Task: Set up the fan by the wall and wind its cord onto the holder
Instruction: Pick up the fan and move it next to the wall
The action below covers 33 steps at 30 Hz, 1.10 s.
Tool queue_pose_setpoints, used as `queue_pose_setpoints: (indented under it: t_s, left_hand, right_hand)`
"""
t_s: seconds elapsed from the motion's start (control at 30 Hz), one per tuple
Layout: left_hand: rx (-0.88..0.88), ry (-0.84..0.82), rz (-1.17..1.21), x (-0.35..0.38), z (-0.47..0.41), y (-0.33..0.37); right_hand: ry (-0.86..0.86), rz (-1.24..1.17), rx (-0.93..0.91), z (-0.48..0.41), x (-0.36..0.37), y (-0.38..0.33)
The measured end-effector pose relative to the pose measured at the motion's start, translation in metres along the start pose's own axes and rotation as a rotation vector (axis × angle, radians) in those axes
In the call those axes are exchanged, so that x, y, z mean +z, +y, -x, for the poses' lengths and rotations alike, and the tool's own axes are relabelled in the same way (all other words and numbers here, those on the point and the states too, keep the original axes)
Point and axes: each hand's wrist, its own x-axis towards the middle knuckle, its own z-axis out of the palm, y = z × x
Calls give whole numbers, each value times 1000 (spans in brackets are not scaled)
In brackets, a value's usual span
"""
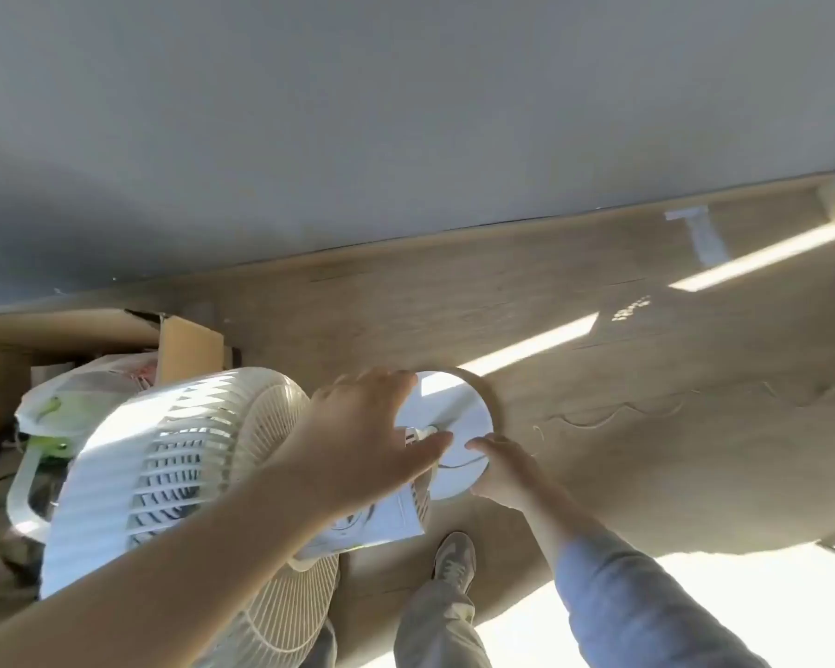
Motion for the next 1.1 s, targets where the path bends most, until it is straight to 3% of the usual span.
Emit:
queue_pose_setpoints:
  t_s: [0.23, 0.53, 0.73, 0.87, 1.1]
  left_hand:
    - [7, 31, 38, -1, 2, -5]
    - [14, -23, -9, -11, 28, 8]
    - [78, -17, 0, -29, 53, 40]
    - [134, 12, -7, -41, 76, 61]
    - [178, 78, 12, -63, 121, 74]
  right_hand:
    - [2, 88, -16, 5, 10, 14]
    - [153, 256, 214, 123, -62, 80]
    - [280, 262, 305, 205, -93, 72]
    - [375, 84, 277, 247, -111, 50]
    - [478, -444, 37, 294, -128, -14]
